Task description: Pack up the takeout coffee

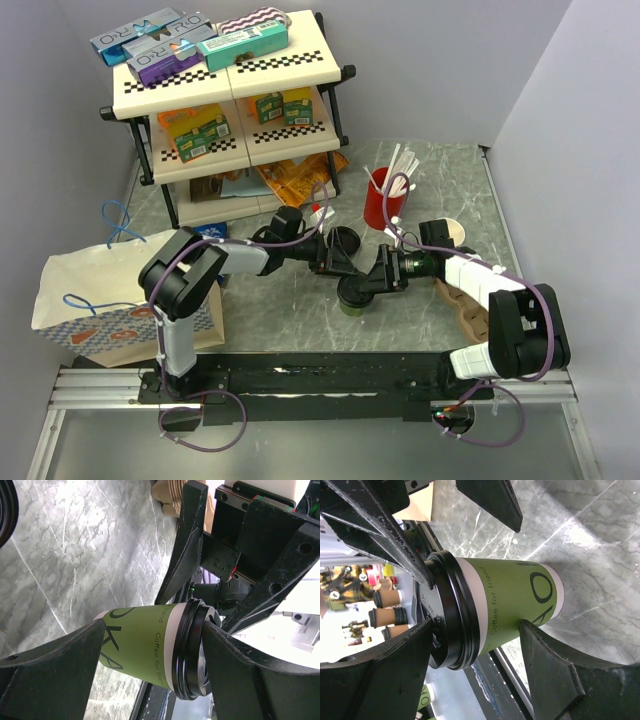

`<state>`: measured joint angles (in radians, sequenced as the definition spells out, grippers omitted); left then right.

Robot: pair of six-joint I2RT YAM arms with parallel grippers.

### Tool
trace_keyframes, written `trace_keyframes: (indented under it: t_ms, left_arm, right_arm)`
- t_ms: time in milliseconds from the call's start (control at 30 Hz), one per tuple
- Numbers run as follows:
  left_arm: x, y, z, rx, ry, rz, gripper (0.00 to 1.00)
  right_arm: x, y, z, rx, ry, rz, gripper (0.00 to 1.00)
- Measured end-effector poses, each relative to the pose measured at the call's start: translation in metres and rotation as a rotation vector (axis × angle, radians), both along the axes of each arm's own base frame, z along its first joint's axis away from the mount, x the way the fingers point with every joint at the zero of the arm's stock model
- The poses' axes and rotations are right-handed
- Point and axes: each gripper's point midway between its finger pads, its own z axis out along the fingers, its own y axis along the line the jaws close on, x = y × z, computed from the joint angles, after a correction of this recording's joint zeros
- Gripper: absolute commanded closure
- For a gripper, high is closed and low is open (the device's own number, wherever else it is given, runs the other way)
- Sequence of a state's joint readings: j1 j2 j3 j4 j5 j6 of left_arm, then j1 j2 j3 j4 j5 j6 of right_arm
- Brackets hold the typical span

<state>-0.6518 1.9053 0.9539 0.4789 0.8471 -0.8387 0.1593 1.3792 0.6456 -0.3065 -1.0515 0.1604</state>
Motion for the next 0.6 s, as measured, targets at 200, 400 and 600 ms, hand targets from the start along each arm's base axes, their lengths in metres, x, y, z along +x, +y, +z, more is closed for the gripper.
trace_keyframes:
  t_ms: [200, 400, 600]
  left_arm:
    - [0.0036, -0.0037, -0.0035, 0.000, 0.037, 0.011, 0.21]
    - [0.0042, -0.0038, -0.0034, -0.004, 0.041, 0.020, 0.21]
    - [0.0026, 0.0002, -0.0058, 0.003, 0.032, 0.041, 0.23]
  right_arm:
    - [0.0019, 0.0011, -0.0002, 0.009, 0.018, -0.009, 0.27]
    - [0.0028, 0.0016, 0.0000, 0.012, 0.023, -0.013, 0.29]
    - [0.0031, 0.0017, -0.0003, 0.010, 0.019, -0.013, 0.29]
